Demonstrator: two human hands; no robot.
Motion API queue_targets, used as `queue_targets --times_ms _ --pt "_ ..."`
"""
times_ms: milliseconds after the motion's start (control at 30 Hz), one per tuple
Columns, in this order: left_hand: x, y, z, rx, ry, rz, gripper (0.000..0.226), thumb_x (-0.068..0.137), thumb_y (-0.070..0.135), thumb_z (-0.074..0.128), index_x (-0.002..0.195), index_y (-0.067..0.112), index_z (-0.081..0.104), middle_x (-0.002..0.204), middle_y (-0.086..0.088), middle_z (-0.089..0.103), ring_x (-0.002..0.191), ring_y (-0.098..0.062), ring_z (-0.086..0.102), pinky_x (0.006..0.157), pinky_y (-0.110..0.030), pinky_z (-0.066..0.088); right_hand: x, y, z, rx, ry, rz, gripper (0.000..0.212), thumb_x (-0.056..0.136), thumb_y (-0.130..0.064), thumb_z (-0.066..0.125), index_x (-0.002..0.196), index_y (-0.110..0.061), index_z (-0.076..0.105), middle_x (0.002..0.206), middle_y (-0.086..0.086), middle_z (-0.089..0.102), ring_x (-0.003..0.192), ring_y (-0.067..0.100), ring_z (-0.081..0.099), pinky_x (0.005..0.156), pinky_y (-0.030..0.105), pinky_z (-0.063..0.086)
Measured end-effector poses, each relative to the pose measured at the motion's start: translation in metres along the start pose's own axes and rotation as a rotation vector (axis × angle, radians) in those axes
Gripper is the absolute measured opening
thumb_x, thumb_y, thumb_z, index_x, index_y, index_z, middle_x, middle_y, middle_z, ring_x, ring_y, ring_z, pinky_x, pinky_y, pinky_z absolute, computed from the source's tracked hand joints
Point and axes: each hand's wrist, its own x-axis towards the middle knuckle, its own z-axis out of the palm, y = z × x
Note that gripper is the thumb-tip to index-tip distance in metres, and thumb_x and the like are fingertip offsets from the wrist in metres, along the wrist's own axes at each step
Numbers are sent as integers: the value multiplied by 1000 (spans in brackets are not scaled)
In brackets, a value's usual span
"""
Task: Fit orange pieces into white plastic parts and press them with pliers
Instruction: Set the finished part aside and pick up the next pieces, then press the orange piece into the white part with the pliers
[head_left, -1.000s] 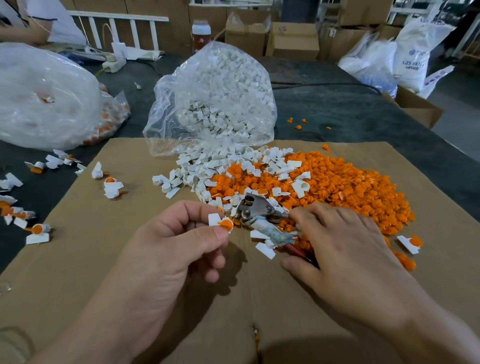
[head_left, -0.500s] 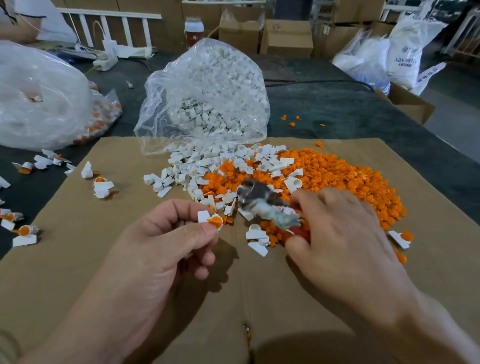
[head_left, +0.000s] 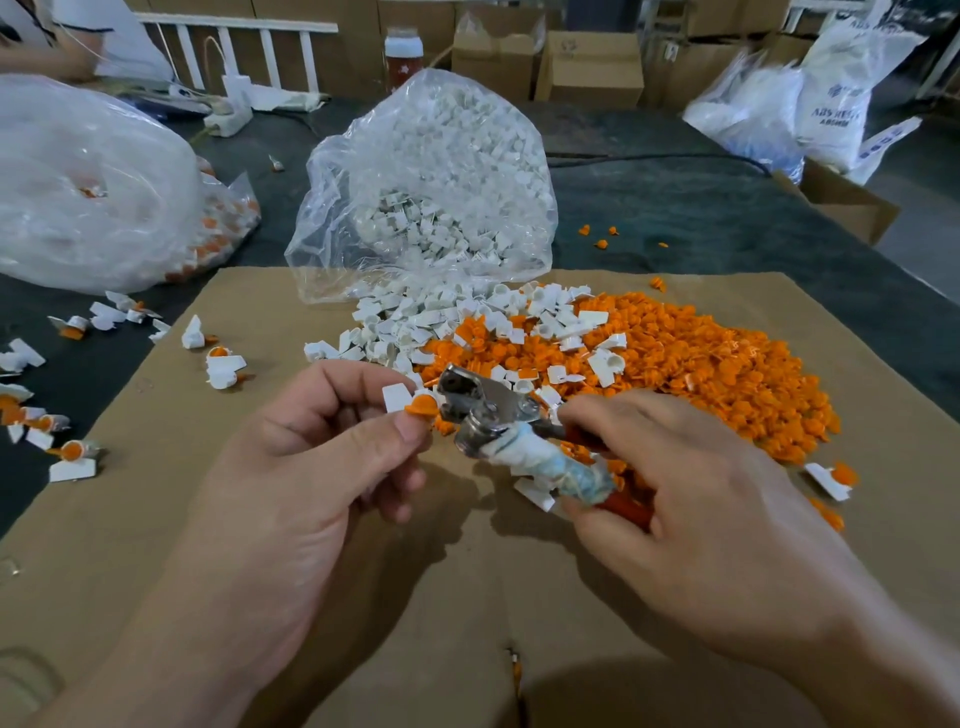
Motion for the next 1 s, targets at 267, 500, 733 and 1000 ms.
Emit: queue_targets --times_ms 267,500,733,1000 --pt "0 2 -1 6 -43 32 42 54 43 91 87 23 74 68 -4 63 54 -13 60 45 -21 47 -1 -1 -3 1 -52 -27 51 78 -51 47 128 -42 47 108 -22 51 102 2 43 86 22 37" --pt "0 -1 -1 69 -30 85 24 62 34 81 84 27 74 65 -1 63 54 -9 59 44 -21 47 -1 0 -3 4 -70 -53 51 79 -53 46 129 -43 46 107 -26 50 102 -3 38 86 17 32" --pt "0 -2 -1 150 -17 126 22 65 38 76 85 31 74 65 2 63 54 -9 59 45 -19 47 -1 -1 -4 -6 -70 -52 46 80 -52 47 124 -40 51 100 -22 55 95 2 46 89 29 36" --pt "0 -5 -4 192 -62 149 19 70 37 72 89 31 74 71 2 66 59 -12 63 48 -22 49 -1 -2 -6 0 -87 -47 47 80 -52 47 126 -40 50 103 -23 54 97 1 46 90 29 37"
